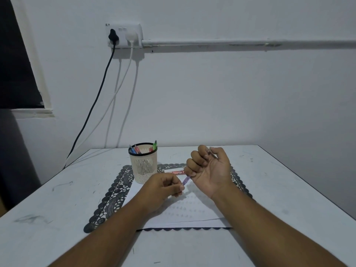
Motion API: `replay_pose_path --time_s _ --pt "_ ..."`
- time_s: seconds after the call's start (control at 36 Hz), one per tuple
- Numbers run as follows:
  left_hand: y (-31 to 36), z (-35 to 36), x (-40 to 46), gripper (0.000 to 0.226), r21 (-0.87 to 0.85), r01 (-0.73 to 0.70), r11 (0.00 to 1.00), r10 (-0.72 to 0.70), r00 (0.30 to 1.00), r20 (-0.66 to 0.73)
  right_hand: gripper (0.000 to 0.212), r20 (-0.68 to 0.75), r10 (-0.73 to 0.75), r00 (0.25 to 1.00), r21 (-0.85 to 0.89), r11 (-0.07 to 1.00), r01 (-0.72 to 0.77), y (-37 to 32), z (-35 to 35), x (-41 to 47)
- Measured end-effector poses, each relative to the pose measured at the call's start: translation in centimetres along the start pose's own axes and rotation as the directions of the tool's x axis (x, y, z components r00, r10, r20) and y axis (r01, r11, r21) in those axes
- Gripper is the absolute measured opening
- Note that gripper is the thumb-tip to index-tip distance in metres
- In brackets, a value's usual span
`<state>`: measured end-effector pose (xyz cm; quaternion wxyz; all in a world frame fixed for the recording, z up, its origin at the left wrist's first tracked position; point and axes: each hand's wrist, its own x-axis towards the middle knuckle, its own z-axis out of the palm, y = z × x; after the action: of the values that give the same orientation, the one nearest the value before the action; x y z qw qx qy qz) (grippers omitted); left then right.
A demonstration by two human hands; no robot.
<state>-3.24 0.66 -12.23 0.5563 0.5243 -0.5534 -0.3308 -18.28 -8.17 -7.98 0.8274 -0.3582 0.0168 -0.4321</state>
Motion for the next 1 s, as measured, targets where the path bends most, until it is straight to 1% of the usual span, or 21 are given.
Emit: replay_pose_path --time_s 0.19,0.31,0.42,0.5,0.61,0.72,0.86,1.0 --pt "0.1 -0.1 -0.1 0.008 -0.023 0.013 1.000 -0.014 1.000 -0.020 0.025 -0.036 -0.010 0.999 0.037 0.999 0.011 0.4 -0.4 0.1" --pt "0.3 -0.2 -0.1 0.008 0.014 0.007 1.000 -0.006 1.000 -0.014 0.022 -0.001 -0.005 1.000 0.005 1.000 0.005 0.2 -0.5 0.2" --pt "0.4 0.0 0.0 0.008 -0.025 0.011 1.000 -0.012 1.000 -0.020 0.024 0.016 -0.014 1.000 0.025 1.000 0.014 0.3 -0.6 0.2" --pt "0.3 0.0 0.0 0.010 -0.035 0.010 0.999 -0.011 1.000 -0.021 0.029 0.000 -0.015 1.000 0.043 0.999 0.015 0.4 -0.6 0.3" --pt "0.1 -0.1 0.1 0.010 -0.048 0.026 0.999 -0.027 0.999 -0.024 0.029 -0.024 -0.014 1.000 0.070 0.997 0.016 0.3 -0.7 0.2" --pt "0.1 -0.2 0.0 0.003 -0.041 0.024 0.999 -0.025 1.000 -0.013 0.027 -0.050 -0.023 0.998 0.113 0.993 0.028 0.1 -0.8 0.2" --pt "0.3 -0.3 -0.1 0.015 -0.012 0.033 0.999 -0.032 0.999 0.008 0.024 -0.091 -0.037 0.995 0.159 0.986 0.051 -0.2 -1.0 0.2" --pt "0.3 -0.1 -0.2 0.010 -0.063 0.022 0.998 -0.022 1.000 -0.006 0.024 -0.095 -0.029 0.995 0.164 0.985 0.044 -0.1 -1.1 0.3"
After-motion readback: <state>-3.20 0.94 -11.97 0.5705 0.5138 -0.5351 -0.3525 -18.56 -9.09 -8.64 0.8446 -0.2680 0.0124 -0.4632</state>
